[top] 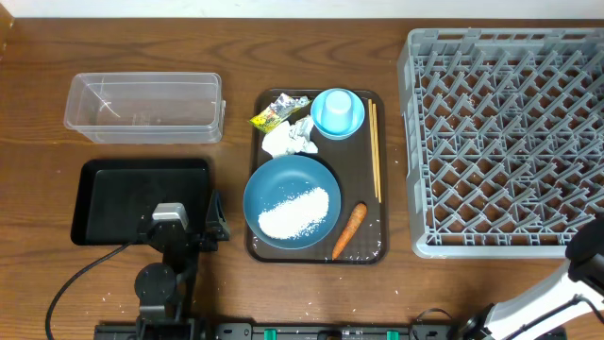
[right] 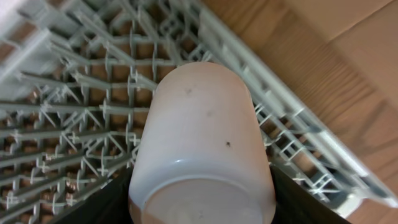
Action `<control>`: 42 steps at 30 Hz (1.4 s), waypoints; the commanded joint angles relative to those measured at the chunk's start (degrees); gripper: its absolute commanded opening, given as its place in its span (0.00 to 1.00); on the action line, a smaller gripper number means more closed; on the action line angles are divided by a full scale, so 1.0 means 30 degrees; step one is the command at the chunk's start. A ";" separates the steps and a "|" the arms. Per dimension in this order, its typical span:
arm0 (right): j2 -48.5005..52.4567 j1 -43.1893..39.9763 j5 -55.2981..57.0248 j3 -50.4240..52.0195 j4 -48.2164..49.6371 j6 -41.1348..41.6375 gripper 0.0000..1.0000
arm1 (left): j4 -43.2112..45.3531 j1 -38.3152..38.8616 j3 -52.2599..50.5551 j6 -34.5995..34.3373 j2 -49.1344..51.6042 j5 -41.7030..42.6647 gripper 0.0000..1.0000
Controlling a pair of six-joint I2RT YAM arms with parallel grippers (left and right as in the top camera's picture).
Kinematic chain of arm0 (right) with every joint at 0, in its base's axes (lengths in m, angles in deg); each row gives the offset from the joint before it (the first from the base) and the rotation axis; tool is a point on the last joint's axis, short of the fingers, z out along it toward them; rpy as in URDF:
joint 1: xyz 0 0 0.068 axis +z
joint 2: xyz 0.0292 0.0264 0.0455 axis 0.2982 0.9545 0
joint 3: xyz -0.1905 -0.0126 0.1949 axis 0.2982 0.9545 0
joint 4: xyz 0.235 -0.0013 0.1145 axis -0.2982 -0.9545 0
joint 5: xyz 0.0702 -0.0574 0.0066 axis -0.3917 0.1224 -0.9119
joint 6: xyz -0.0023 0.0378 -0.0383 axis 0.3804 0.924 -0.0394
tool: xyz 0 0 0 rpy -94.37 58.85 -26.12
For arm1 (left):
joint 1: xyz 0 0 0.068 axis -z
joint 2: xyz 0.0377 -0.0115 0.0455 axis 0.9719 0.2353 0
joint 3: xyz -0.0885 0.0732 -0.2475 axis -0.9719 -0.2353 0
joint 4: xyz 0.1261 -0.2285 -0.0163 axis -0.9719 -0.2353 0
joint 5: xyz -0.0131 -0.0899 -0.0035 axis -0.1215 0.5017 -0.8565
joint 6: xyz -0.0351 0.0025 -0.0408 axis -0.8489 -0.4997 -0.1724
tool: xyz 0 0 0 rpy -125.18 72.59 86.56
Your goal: Sort waste into correct bins and load items into the dishwasher rack
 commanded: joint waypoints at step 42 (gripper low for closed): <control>0.1151 1.4258 -0.2798 0.0459 0.0124 0.1843 0.99 | -0.0299 -0.0102 -0.0517 0.0255 -0.0102 0.0262 0.97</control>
